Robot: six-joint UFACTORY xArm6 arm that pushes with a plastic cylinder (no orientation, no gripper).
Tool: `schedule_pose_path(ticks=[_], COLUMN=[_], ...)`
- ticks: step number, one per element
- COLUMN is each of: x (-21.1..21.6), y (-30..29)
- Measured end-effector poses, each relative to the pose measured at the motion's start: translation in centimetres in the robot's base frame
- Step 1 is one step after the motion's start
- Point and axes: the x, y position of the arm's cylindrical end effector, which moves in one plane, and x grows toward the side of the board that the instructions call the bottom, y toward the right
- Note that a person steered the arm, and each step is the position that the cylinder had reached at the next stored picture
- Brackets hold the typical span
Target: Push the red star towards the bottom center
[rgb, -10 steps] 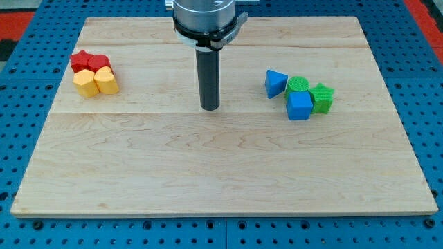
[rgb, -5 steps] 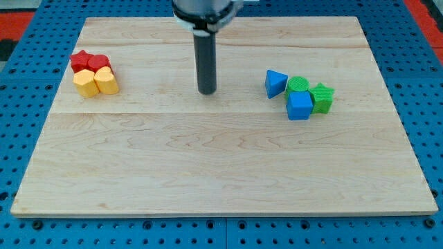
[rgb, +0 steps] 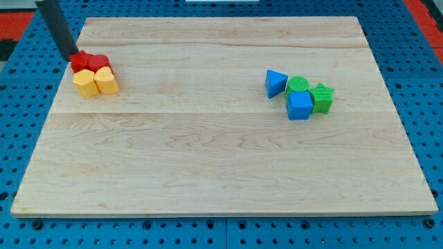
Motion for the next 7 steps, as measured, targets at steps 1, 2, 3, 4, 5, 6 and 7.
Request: schedule_pose_path(ticks=[1, 2, 3, 4, 5, 6, 7], x=[0.7, 0.6, 0.2, 0.1, 0.1, 1.4, 4.0], y=[2.2, 2.3, 2.7, 4.5, 8.0, 10.0, 10.5])
